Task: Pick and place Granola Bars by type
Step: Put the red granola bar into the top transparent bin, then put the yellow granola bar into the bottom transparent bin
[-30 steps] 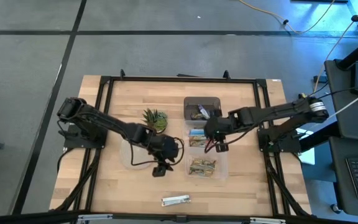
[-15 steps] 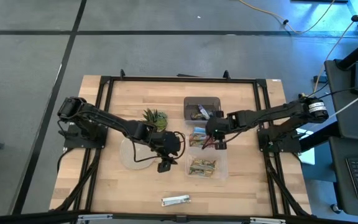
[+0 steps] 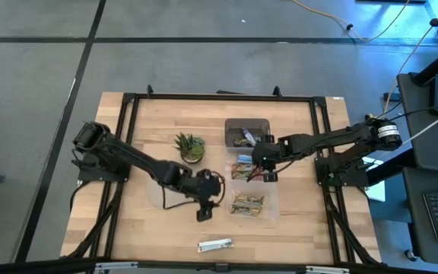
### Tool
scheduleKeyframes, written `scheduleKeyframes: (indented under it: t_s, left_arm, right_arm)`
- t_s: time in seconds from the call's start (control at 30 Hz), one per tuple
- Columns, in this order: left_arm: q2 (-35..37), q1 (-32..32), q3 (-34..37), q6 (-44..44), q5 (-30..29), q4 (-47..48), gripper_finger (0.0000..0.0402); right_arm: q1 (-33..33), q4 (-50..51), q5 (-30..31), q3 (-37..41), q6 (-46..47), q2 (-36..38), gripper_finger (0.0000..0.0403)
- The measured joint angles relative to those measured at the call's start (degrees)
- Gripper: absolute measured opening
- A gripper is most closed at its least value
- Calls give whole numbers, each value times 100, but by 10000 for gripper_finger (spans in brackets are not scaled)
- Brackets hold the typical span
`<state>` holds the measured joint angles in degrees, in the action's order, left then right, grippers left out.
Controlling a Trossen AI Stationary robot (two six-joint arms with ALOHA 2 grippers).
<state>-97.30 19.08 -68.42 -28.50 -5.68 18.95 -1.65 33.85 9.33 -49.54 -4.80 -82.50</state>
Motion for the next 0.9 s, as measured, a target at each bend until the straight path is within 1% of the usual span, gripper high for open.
scheduleKeyframes:
  t_s: [0.13,0.3,0.43,0.53,0.67,0.83,0.9]
  left_arm:
    - [-309,314,0,48,-289,-423,189]
    - [-650,676,0,-130,-1060,-778,189]
    - [-776,909,2,-256,-1379,-1053,189]
    - [-784,1089,2,-497,-1563,-1314,189]
    - [-784,1385,2,-570,-1995,-1403,189]
    - [-790,1758,2,-442,-2591,-1411,189]
    - [-824,1868,2,-544,-2848,-1503,189]
  right_arm:
    - [4,-51,-191,0,76,0,91]
    - [4,-105,-195,0,281,0,137]
    - [4,-110,-193,-1,313,0,175]
    - [4,-108,-190,0,311,0,194]
    - [4,-107,-151,-2,335,0,205]
    - [4,-108,-148,-2,341,0,206]
    - [4,-109,-146,-2,437,0,206]
